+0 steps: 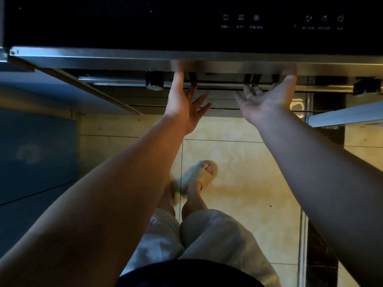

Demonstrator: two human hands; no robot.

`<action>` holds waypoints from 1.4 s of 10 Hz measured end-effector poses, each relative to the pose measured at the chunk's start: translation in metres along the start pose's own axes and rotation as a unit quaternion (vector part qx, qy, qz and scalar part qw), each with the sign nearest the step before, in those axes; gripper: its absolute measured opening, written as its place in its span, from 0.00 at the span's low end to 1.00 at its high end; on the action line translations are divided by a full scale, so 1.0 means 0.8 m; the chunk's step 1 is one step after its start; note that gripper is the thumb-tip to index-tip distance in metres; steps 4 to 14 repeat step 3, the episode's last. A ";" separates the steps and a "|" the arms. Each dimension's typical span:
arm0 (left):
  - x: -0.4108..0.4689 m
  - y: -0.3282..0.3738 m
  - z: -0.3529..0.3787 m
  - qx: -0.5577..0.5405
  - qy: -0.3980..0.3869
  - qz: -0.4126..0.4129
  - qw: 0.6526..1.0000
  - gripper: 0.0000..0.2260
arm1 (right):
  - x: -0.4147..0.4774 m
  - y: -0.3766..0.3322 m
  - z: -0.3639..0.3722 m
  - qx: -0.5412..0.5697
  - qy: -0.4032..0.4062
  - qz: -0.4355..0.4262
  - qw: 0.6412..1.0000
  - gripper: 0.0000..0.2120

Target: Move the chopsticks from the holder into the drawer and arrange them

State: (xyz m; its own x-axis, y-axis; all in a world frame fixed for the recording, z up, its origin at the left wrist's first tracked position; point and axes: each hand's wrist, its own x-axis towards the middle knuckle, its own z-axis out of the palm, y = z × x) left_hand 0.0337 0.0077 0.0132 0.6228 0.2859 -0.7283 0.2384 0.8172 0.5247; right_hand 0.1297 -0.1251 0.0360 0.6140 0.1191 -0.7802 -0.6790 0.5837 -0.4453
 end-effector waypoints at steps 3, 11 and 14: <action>-0.015 -0.007 -0.014 0.153 -0.020 -0.041 0.987 0.35 | -0.016 0.013 -0.043 -0.084 -0.082 0.027 0.993 0.37; -0.015 -0.007 -0.014 0.153 -0.020 -0.041 0.987 0.35 | -0.016 0.013 -0.043 -0.084 -0.082 0.027 0.993 0.37; -0.015 -0.007 -0.014 0.153 -0.020 -0.041 0.987 0.35 | -0.016 0.013 -0.043 -0.084 -0.082 0.027 0.993 0.37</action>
